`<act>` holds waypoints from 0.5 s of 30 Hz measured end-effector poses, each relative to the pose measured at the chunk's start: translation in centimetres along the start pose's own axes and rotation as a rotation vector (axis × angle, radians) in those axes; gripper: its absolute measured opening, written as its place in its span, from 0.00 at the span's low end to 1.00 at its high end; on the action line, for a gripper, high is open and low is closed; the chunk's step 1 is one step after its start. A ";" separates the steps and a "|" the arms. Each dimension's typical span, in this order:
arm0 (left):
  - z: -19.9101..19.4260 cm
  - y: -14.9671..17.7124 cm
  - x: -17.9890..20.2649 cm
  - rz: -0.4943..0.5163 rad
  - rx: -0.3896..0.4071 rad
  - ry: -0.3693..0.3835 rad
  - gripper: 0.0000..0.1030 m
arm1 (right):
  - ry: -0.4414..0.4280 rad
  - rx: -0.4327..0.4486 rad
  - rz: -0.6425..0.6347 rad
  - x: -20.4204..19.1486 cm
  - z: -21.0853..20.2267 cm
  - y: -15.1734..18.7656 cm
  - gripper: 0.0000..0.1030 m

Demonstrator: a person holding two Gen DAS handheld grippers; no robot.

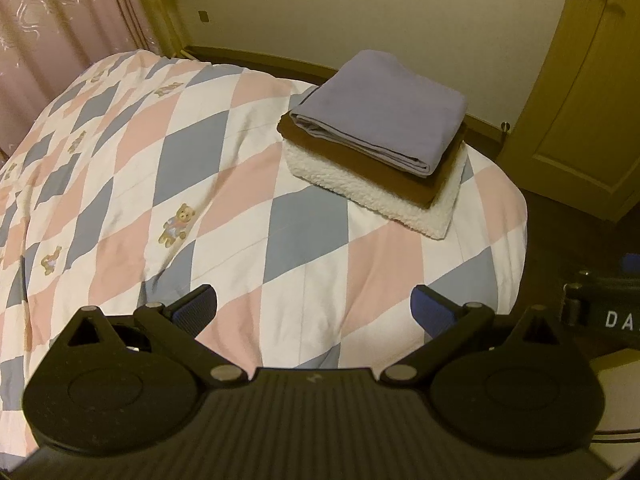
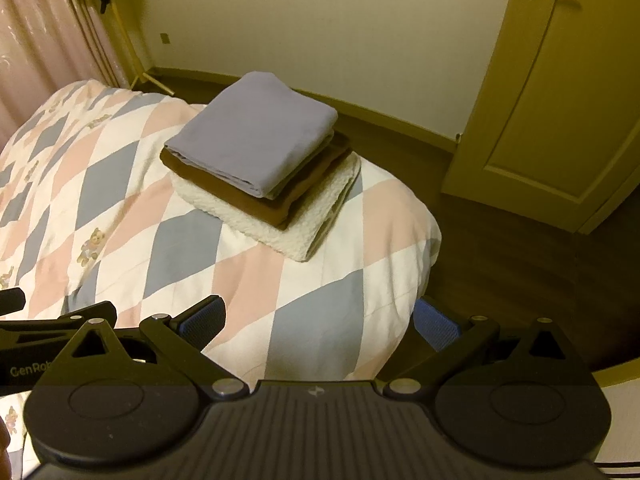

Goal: Fold clothes

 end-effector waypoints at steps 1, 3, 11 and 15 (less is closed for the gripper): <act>0.3 -0.2 0.1 0.003 -0.005 0.000 0.99 | -0.001 -0.003 0.000 0.1 0.2 -0.2 1.00; 0.7 -0.5 0.4 0.009 -0.013 0.002 0.99 | -0.002 -0.009 -0.003 0.3 0.7 -0.5 1.00; 2.2 -2.1 1.4 0.019 -0.026 0.009 0.99 | -0.008 -0.021 -0.021 0.9 2.6 -2.5 1.00; 3.0 -3.0 1.7 0.016 -0.024 0.003 0.99 | -0.011 -0.028 -0.028 1.2 3.5 -3.5 1.00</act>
Point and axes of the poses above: each gripper's, at about its wrist camera, not at the fingertips, and z roughly the way its jaws point, x to its right, y to its underside, the point moved 5 cm from there along z, roughly the way its jaws point, and after that the axes turned 3 degrees about y, right-handed, at the moved point
